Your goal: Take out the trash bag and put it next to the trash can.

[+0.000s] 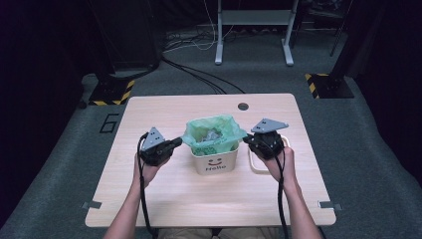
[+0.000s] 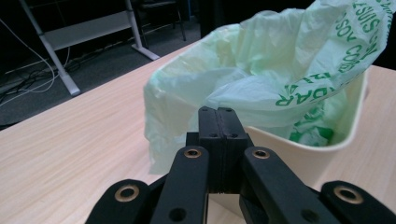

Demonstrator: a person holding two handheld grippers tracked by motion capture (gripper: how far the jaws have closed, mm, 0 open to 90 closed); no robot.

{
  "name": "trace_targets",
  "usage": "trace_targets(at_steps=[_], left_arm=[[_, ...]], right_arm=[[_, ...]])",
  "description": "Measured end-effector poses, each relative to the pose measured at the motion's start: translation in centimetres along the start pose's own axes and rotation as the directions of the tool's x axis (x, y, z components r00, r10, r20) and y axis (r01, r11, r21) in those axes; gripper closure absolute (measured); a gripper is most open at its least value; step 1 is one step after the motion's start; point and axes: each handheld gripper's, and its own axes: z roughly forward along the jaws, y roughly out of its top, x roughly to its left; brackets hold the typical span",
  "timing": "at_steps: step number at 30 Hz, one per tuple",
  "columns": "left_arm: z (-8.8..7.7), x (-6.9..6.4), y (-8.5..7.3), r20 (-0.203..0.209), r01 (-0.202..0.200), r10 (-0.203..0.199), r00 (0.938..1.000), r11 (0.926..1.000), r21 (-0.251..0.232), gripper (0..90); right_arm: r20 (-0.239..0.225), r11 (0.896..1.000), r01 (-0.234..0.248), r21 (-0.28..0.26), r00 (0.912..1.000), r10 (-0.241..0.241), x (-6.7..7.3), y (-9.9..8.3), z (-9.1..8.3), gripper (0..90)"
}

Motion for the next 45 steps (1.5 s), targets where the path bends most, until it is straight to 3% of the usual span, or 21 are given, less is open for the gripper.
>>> trace_targets(at_steps=[6, 13, 19, 23, 26, 31, 34, 40, 45], left_arm=[[0.7, 1.1, 1.1, -0.014, -0.010, 0.010, 0.9999, 0.9998, 0.017, 90.0], [2.4, 2.8, 1.9, -0.032, 0.006, -0.004, 0.9995, 0.9976, 0.068, 90.0], [4.2, 4.0, 1.9, -0.045, 0.027, -0.021, 0.9988, 0.9900, 0.138, 90.0], [5.0, 4.3, 1.6, -0.038, 0.038, -0.033, 0.9988, 0.9848, 0.169, 90.0], [5.7, 4.4, 0.9, -0.010, 0.050, -0.049, 0.9987, 0.9777, 0.204, 90.0], [5.7, 4.3, 0.6, 0.016, 0.052, -0.057, 0.9983, 0.9739, 0.221, 89.5], [5.9, 4.1, 0.5, 0.037, 0.051, -0.062, 0.9974, 0.9681, 0.245, 81.7], [6.6, 3.9, 0.2, 0.017, 0.055, -0.062, 0.9979, 0.9535, 0.296, 58.2], [7.0, 3.9, -0.1, 0.014, 0.050, -0.058, 0.9983, 0.9473, 0.316, 60.3]], right_arm=[[0.002, 1.000, 0.002, 0.010, 1.0000, -0.002, -1.2, 1.6, 1.3, 86.9], [0.002, 0.998, -0.020, 0.053, 0.9998, 0.020, -2.6, 2.9, 3.7, 87.0], [-0.001, 0.994, -0.066, 0.085, 0.9978, 0.066, -3.8, 3.0, 5.9, 87.0], [-0.010, 0.990, -0.091, 0.108, 0.9956, 0.093, -4.1, 2.8, 7.0, 86.5], [-0.007, 0.985, -0.116, 0.126, 0.9931, 0.117, -4.2, 2.0, 8.1, 85.3], [-0.014, 0.985, -0.119, 0.128, 0.9925, 0.121, -4.2, 1.1, 8.0, 79.4], [-0.023, 0.984, -0.127, 0.125, 0.9912, 0.130, -4.4, 0.7, 7.5, 73.3], [-0.026, 0.981, -0.131, 0.146, 0.9903, 0.136, -4.4, 0.0, 7.0, 61.4], [-0.020, 0.972, -0.141, 0.185, 0.9889, 0.147, -4.5, -0.7, 7.7, 55.0]])
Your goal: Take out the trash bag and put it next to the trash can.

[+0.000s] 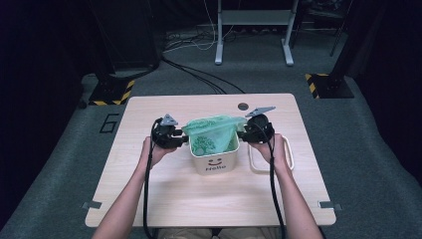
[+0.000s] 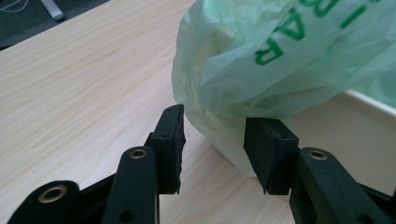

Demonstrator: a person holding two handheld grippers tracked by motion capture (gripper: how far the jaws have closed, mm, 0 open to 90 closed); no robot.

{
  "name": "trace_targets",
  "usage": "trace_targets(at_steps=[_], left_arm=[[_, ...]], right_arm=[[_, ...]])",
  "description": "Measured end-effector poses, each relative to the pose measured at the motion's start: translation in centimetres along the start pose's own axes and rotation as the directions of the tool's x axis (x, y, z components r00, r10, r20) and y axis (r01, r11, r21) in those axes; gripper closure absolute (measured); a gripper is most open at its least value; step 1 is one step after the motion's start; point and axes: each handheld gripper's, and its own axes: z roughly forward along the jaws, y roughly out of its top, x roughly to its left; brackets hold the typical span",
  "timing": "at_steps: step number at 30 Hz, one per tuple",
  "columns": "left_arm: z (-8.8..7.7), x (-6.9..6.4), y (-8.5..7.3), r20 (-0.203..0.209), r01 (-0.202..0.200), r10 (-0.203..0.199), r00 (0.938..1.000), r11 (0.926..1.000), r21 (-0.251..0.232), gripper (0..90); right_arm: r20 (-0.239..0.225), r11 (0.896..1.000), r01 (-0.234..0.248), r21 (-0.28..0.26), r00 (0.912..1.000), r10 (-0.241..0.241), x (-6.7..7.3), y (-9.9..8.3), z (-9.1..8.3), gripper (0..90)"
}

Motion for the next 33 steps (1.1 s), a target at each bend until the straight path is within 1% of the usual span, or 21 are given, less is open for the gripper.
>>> trace_targets(at_steps=[1, 2, 3, 4, 5, 6, 7, 8, 9, 10, 13, 15, 17, 19, 22, 24, 27, 29, 30, 31, 33], left_arm=[[0.0, 0.0, 0.0, 0.000, 0.000, 0.000, 1.0000, 1.0000, 0.000, 62.4], [0.1, 0.0, 0.0, -0.003, -0.003, 0.003, 1.0000, 1.0000, 0.004, 66.7], [0.2, 0.0, 0.0, 0.000, -0.001, 0.001, 1.0000, 1.0000, 0.004, 71.0], [0.3, -0.1, 0.0, 0.008, 0.001, -0.001, 1.0000, 1.0000, 0.002, 75.6], [0.3, -0.1, 0.0, 0.010, -0.001, 0.001, 1.0000, 1.0000, 0.005, 80.9], [0.3, -0.1, 0.0, 0.010, -0.001, 0.001, 1.0000, 1.0000, 0.005, 86.0], [0.3, -0.2, 0.1, 0.013, 0.004, -0.004, 0.9999, 1.0000, 0.007, 90.0], [0.3, -0.2, 0.1, 0.013, 0.004, -0.004, 0.9999, 1.0000, 0.007, 90.0], [0.3, -0.1, 0.1, 0.012, 0.018, -0.018, 0.9998, 0.9998, 0.005, 90.0], [0.3, -0.1, 0.1, 0.012, 0.018, -0.018, 0.9998, 0.9998, 0.005, 90.0], [-0.2, 0.3, 0.0, 0.009, 0.049, -0.049, 0.9987, 0.9987, -0.011, 90.0], [-0.6, 0.7, 0.1, 0.020, 0.077, -0.076, 0.9969, 0.9966, -0.031, 90.0], [-1.1, 0.9, 0.4, 0.030, 0.094, -0.093, 0.9952, 0.9944, -0.048, 90.0], [-1.7, 1.0, 0.8, 0.039, 0.107, -0.104, 0.9938, 0.9917, -0.071, 90.0], [-2.6, 1.0, 1.6, 0.071, 0.128, -0.121, 0.9901, 0.9862, -0.105, 90.0], [-3.1, 0.9, 2.2, 0.093, 0.140, -0.128, 0.9873, 0.9811, -0.134, 90.0], [-3.6, 0.7, 3.0, 0.149, 0.162, -0.138, 0.9791, 0.9738, -0.160, 90.0], [-3.8, 0.4, 3.4, 0.181, 0.158, -0.126, 0.9753, 0.9719, -0.175, 90.0], [-3.8, 0.1, 3.5, 0.194, 0.164, -0.130, 0.9724, 0.9709, -0.174, 90.0], [-3.8, 0.0, 3.6, 0.211, 0.164, -0.126, 0.9694, 0.9708, -0.175, 88.0], [-3.7, -0.3, 3.7, 0.242, 0.176, -0.131, 0.9614, 0.9693, -0.172, 80.7]], right_arm=[[0.000, 1.000, 0.000, 0.000, 1.0000, 0.000, 0.0, 0.0, 0.0, 55.0], [-0.004, 1.000, -0.005, 0.021, 1.0000, 0.006, 0.0, 0.0, 0.5, 55.8], [-0.003, 1.000, -0.009, 0.028, 1.0000, 0.009, 0.1, 0.0, 0.7, 58.8], [0.001, 1.000, 0.002, 0.028, 1.0000, -0.002, 0.1, 0.0, 0.9, 63.5], [-0.001, 1.000, -0.004, 0.029, 1.0000, 0.004, 0.2, 0.1, 1.1, 69.4], [-0.001, 1.000, -0.004, 0.029, 1.0000, 0.004, 0.2, 0.1, 1.1, 69.4], [-0.008, 1.000, -0.016, 0.014, 0.9998, 0.016, 0.2, 0.3, 1.1, 80.2], [-0.008, 1.000, -0.016, 0.014, 0.9998, 0.016, 0.2, 0.3, 1.1, 80.2], [-0.028, 0.999, -0.034, -0.002, 0.9991, 0.033, 0.1, 0.5, 0.9, 86.5], [-0.028, 0.999, -0.034, -0.002, 0.9991, 0.033, 0.1, 0.5, 0.9, 86.5], [-0.039, 0.998, -0.061, -0.029, 0.9975, 0.059, 0.0, 0.8, 0.3, 88.9], [-0.045, 0.996, -0.071, -0.050, 0.9966, 0.069, -0.2, 1.0, -0.3, 89.1], [-0.064, 0.994, -0.091, -0.068, 0.9942, 0.087, -0.3, 1.3, -0.9, 89.1], [-0.074, 0.991, -0.101, -0.083, 0.9928, 0.095, -0.3, 1.7, -1.4, 89.1], [-0.085, 0.989, -0.107, -0.105, 0.9915, 0.099, -0.2, 2.3, -2.2, 89.2], [-0.096, 0.987, -0.109, -0.119, 0.9906, 0.098, 0.1, 2.7, -2.6, 89.2], [-0.110, 0.985, -0.110, -0.135, 0.9894, 0.095, 0.3, 3.4, -3.0, 89.2], [-0.123, 0.983, -0.116, -0.140, 0.9874, 0.099, 0.5, 3.7, -3.1, 89.2], [-0.132, 0.982, -0.120, -0.143, 0.9860, 0.101, 0.6, 3.8, -3.1, 89.2], [-0.137, 0.983, -0.118, -0.144, 0.9856, 0.099, 0.7, 3.9, -3.1, 89.2], [-0.142, 0.983, -0.118, -0.142, 0.9851, 0.097, 1.1, 4.1, -3.0, 89.2]])
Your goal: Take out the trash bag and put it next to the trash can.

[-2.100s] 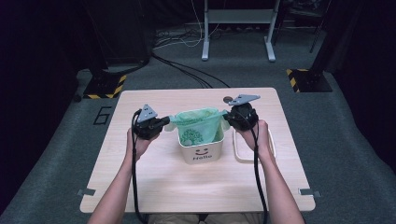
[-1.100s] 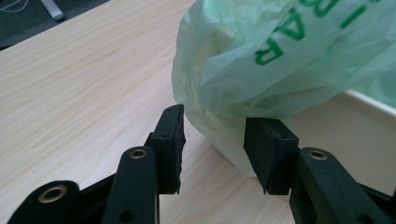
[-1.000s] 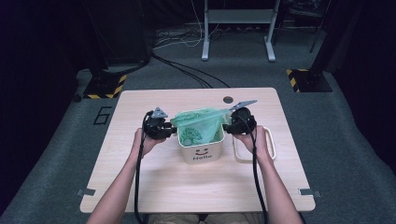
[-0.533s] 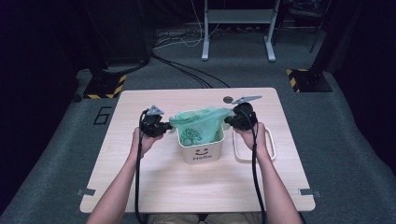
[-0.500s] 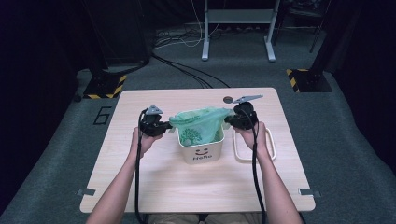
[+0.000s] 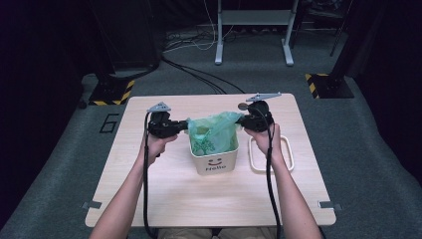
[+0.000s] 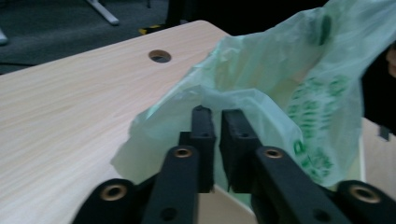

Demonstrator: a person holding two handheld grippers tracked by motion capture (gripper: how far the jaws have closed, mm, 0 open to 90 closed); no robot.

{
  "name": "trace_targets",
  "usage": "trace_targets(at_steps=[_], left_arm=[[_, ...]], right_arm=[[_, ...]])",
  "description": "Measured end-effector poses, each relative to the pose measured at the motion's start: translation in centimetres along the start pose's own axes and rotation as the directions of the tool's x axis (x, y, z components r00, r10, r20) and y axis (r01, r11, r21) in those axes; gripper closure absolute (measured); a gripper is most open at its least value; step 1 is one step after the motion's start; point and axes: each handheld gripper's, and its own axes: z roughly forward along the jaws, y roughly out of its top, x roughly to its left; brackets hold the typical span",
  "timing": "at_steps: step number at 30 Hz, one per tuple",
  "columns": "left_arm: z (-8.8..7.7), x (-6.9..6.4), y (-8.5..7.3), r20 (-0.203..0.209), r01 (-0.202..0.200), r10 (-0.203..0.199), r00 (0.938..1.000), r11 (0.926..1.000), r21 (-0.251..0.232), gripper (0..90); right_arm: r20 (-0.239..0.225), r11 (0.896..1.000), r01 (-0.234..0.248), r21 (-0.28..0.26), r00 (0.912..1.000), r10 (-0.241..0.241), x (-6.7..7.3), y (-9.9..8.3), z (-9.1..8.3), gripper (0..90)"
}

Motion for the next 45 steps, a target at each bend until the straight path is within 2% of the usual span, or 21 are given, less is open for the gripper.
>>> trace_targets(at_steps=[1, 3, 5, 7, 12, 13, 20, 28, 30, 32, 34, 36, 42, 45], left_arm=[[0.1, -0.1, 0.0, 0.026, 0.005, -0.005, 0.9996, 1.0000, 0.000, 78.3], [0.4, -0.3, 0.0, 0.037, 0.007, -0.007, 0.9993, 0.9998, 0.018, 71.1], [0.6, -0.4, -0.1, 0.066, 0.013, -0.015, 0.9977, 0.9996, 0.026, 65.1], [0.8, -0.6, -0.1, 0.082, 0.017, -0.020, 0.9964, 0.9993, 0.034, 55.0], [1.6, -1.4, -0.3, 0.112, 0.008, -0.014, 0.9936, 0.9986, 0.053, 42.6], [1.7, -1.6, -0.4, 0.125, 0.003, -0.010, 0.9921, 0.9987, 0.051, 41.1], [2.6, -2.8, -0.5, 0.140, -0.029, 0.024, 0.9899, 0.9989, 0.037, 32.6], [3.7, -3.5, -0.3, 0.159, -0.032, 0.030, 0.9869, 0.9994, 0.013, 28.4], [3.8, -3.8, -0.1, 0.141, -0.054, 0.051, 0.9887, 0.9984, 0.018, 30.2], [3.7, -3.9, 0.1, 0.125, -0.062, 0.060, 0.9903, 0.9980, 0.012, 35.9], [3.7, -3.8, 0.2, 0.099, -0.056, 0.056, 0.9936, 0.9984, 0.006, 44.8], [3.8, -3.6, 0.3, 0.098, -0.049, 0.048, 0.9940, 0.9988, 0.003, 49.9], [4.2, -3.4, 0.3, 0.076, -0.034, 0.035, 0.9965, 0.9994, -0.008, 78.8], [4.4, -3.3, 0.3, 0.056, -0.039, 0.039, 0.9977, 0.9992, -0.009, 86.2]], right_arm=[[-0.003, 1.000, 0.004, 0.001, 1.0000, -0.004, 0.2, 0.0, 0.1, 89.2], [-0.008, 1.000, 0.009, 0.005, 0.9999, -0.009, 0.5, 0.2, 0.4, 89.1], [-0.011, 1.000, 0.017, 0.009, 0.9998, -0.017, 0.8, 0.3, 0.6, 89.1], [-0.013, 1.000, 0.020, 0.011, 0.9997, -0.020, 1.1, 0.5, 0.8, 89.0], [-0.021, 0.999, 0.027, 0.020, 0.9994, -0.026, 1.8, 1.0, 1.4, 88.9], [-0.025, 0.999, 0.030, 0.024, 0.9993, -0.029, 2.0, 1.1, 1.6, 88.8], [-0.041, 0.997, 0.063, 0.037, 0.9973, -0.062, 3.6, 2.3, 2.6, 88.6], [-0.061, 0.994, 0.095, 0.062, 0.9940, -0.091, 5.0, 3.3, 3.9, 88.1], [-0.068, 0.992, 0.103, 0.066, 0.9928, -0.099, 5.2, 3.5, 4.2, 87.8], [-0.074, 0.992, 0.107, 0.061, 0.9920, -0.102, 5.5, 3.7, 4.3, 87.6], [-0.080, 0.993, 0.109, 0.054, 0.9913, -0.104, 5.7, 3.8, 4.3, 87.8], [-0.085, 0.993, 0.107, 0.054, 0.9911, -0.102, 5.9, 3.9, 4.4, 87.9], [-0.096, 0.994, 0.104, 0.044, 0.9904, -0.099, 5.8, 3.8, 4.2, 86.5], [-0.099, 0.995, 0.098, 0.037, 0.9907, -0.094, 5.5, 3.8, 3.9, 84.4]])
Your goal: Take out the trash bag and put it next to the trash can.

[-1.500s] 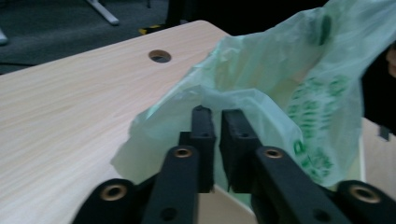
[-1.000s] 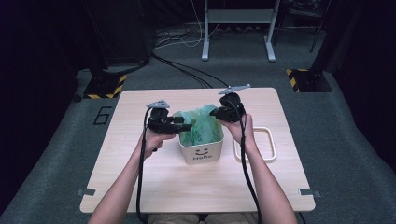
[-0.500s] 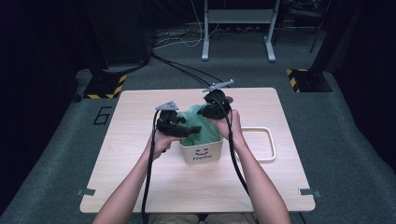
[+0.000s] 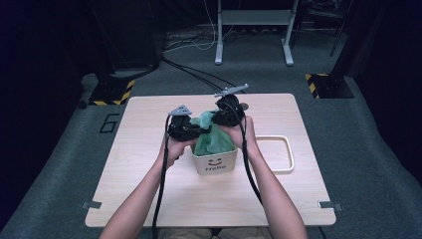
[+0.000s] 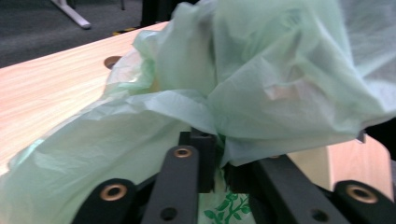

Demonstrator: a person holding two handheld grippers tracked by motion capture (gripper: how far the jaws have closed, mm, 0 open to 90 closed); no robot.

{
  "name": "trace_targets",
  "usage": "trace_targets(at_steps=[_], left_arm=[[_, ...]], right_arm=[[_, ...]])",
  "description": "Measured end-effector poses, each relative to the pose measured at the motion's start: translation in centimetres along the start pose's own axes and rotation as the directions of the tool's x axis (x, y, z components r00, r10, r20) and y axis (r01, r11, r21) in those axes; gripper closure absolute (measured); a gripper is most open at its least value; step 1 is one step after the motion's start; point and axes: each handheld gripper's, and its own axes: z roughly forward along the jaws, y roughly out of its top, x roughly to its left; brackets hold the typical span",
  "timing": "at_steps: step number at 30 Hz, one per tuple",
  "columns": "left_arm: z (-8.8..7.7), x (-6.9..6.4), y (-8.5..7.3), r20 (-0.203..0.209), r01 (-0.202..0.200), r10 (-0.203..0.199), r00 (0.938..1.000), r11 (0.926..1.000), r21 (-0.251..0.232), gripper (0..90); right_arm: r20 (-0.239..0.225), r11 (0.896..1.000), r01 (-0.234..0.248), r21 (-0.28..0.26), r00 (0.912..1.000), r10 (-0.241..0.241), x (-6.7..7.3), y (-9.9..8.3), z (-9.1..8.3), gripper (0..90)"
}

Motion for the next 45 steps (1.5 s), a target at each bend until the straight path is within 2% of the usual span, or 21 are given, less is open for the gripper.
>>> trace_targets(at_steps=[2, 4, 5, 7, 10, 11, 13, 16, 22, 25, 28, 30, 32, 34, 36, 38, 42, 44, 45], left_arm=[[0.0, 0.2, 0.0, -0.010, 0.017, -0.017, 0.9998, 0.9999, -0.003, 88.5], [-0.2, 0.5, 0.1, -0.009, 0.030, -0.030, 0.9995, 0.9994, -0.016, 89.1], [-0.3, 0.6, 0.2, -0.006, 0.036, -0.036, 0.9993, 0.9991, -0.024, 89.3], [-0.5, 0.8, 0.4, -0.001, 0.048, -0.048, 0.9988, 0.9979, -0.044, 89.5], [-0.7, 0.9, 0.9, 0.001, 0.050, -0.050, 0.9987, 0.9968, -0.062, 89.5], [-0.9, 0.9, 1.1, 0.005, 0.052, -0.052, 0.9987, 0.9963, -0.068, 89.5], [-1.1, 0.9, 1.4, 0.006, 0.049, -0.049, 0.9988, 0.9958, -0.077, 89.5], [-1.3, 1.0, 2.1, 0.016, 0.048, -0.046, 0.9988, 0.9952, -0.085, 89.6], [-1.8, 0.5, 3.8, 0.037, 0.033, -0.029, 0.9989, 0.9941, -0.104, 89.5], [-2.1, 0.1, 4.7, 0.048, 0.025, -0.020, 0.9986, 0.9931, -0.115, 89.5], [-2.2, -0.4, 5.5, 0.063, 0.009, -0.001, 0.9980, 0.9925, -0.122, 89.5], [-2.2, -0.8, 6.0, 0.064, -0.004, 0.012, 0.9978, 0.9922, -0.124, 89.5], [-2.3, -0.9, 6.2, 0.062, -0.013, 0.021, 0.9978, 0.9916, -0.129, 89.5], [-2.3, -0.8, 6.2, 0.072, -0.008, 0.017, 0.9973, 0.9914, -0.131, 89.4], [-2.4, -0.6, 6.0, 0.078, 0.002, 0.008, 0.9969, 0.9911, -0.133, 88.2], [-2.5, -0.4, 5.8, 0.080, 0.006, 0.004, 0.9968, 0.9913, -0.131, 83.7], [-3.3, 0.0, 5.5, 0.094, 0.031, -0.018, 0.9954, 0.9911, -0.129, 64.1], [-3.7, 0.0, 5.3, 0.065, 0.025, -0.017, 0.9978, 0.9924, -0.121, 50.9], [-4.0, 0.0, 5.1, 0.057, 0.016, -0.009, 0.9983, 0.9927, -0.119, 47.9]], right_arm=[[0.000, 1.000, -0.003, -0.005, 1.0000, 0.003, -0.1, -0.2, -0.3, 81.5], [-0.008, 1.000, -0.004, -0.012, 1.0000, 0.004, -0.4, -0.4, -0.6, 74.6], [-0.007, 1.000, -0.005, -0.016, 1.0000, 0.005, -0.5, -0.6, -0.8, 69.5], [-0.017, 1.000, -0.006, -0.026, 0.9998, 0.005, -0.8, -0.9, -1.0, 51.5], [-0.019, 0.999, -0.024, -0.046, 0.9996, 0.023, -1.3, -1.4, -1.2, 36.0], [-0.014, 0.998, -0.028, -0.049, 0.9995, 0.027, -1.4, -1.5, -1.2, 34.8], [-0.016, 0.998, -0.034, -0.046, 0.9993, 0.033, -1.7, -1.9, -1.2, 25.1], [-0.023, 0.999, -0.043, -0.031, 0.9989, 0.042, -1.9, -2.4, -0.8, 20.8], [-0.026, 1.000, -0.011, -0.009, 0.9996, 0.011, -1.6, -2.7, 0.5, 20.3], [-0.027, 1.000, 0.000, -0.019, 0.9996, 0.000, -1.4, -2.5, 1.0, 22.4], [-0.034, 0.999, 0.008, -0.045, 0.9994, -0.009, -1.2, -2.4, 1.3, 32.7], [-0.041, 0.998, 0.017, -0.055, 0.9990, -0.019, -1.0, -2.4, 1.4, 46.6], [-0.023, 0.998, 0.024, -0.065, 0.9994, -0.025, -1.0, -2.4, 1.3, 61.9], [-0.019, 0.997, 0.019, -0.077, 0.9996, -0.021, -1.1, -2.5, 1.1, 74.9], [-0.017, 0.996, 0.018, -0.084, 0.9997, -0.020, -1.1, -2.5, 0.9, 83.6], [0.000, 0.997, 0.018, -0.077, 0.9998, -0.018, -1.2, -2.5, 0.9, 87.7], [0.019, 0.998, 0.021, -0.067, 0.9996, -0.020, -1.3, -2.6, 0.8, 88.7], [0.027, 0.998, 0.015, -0.067, 0.9996, -0.013, -1.4, -2.6, 0.6, 88.8], [0.031, 0.997, 0.011, -0.073, 0.9995, -0.009, -1.4, -2.6, 0.5, 88.8]])
